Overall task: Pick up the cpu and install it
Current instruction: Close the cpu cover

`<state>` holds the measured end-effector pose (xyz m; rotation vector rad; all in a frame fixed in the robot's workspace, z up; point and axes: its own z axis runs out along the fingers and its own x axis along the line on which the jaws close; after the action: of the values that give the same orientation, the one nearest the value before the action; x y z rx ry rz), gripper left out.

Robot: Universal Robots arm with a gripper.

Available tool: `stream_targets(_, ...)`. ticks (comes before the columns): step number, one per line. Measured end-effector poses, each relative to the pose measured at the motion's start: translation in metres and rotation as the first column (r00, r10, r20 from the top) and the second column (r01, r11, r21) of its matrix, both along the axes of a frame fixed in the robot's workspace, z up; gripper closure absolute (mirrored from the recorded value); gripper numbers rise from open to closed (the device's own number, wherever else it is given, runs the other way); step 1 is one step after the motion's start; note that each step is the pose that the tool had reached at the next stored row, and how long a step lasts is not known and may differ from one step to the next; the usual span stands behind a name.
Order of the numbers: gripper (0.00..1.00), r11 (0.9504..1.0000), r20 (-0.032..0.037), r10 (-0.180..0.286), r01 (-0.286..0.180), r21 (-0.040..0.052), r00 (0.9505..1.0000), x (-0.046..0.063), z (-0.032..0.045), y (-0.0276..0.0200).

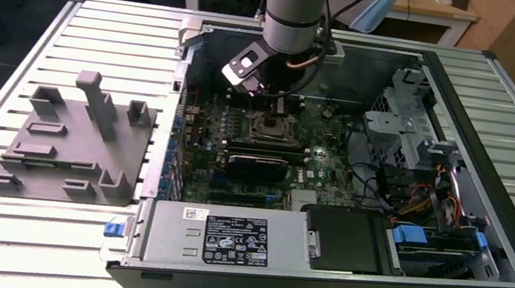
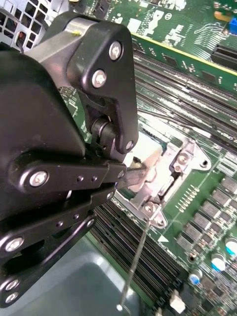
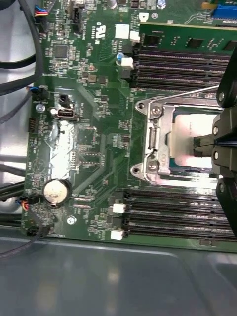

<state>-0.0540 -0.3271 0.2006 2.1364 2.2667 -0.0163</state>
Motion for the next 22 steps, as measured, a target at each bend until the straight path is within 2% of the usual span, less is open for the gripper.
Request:
stream_targets(3,0.89,1.0000,0.0000,0.000,0.000,0.0000,1.0000,0.0044,-0.0006,0.0000)
stream_targets(16,0.89,1.0000,0.0012,0.000,0.000,0.0002,1.0000,0.0012,-0.0003,0.0000)
stream_targets(22,0.89,1.0000,0.0012,0.000,0.000,0.0000,1.0000,0.0012,0.0064,0.0000)
